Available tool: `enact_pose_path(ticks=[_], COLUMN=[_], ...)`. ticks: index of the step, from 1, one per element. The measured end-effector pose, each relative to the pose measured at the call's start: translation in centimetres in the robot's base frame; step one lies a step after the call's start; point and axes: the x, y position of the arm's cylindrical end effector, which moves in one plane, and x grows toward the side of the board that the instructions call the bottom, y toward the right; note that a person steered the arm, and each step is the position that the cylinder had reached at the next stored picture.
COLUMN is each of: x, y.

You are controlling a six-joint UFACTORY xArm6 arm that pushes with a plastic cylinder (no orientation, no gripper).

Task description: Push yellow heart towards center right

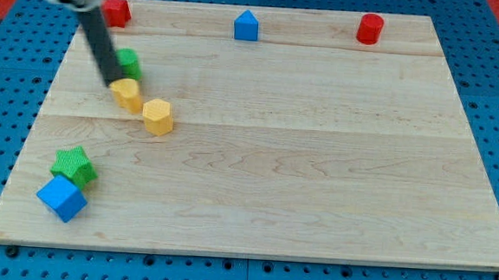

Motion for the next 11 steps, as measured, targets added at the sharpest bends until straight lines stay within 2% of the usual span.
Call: enact_pose_path(ticks=[1,3,6,7,8,9,10,11], x=[1.1,1.1,0.6,1.5,1.9,4.9,1.2,0.8], y=[5.7,-1.7,-1.5,-4.3,-9.6,-7.0,1.2,9.9])
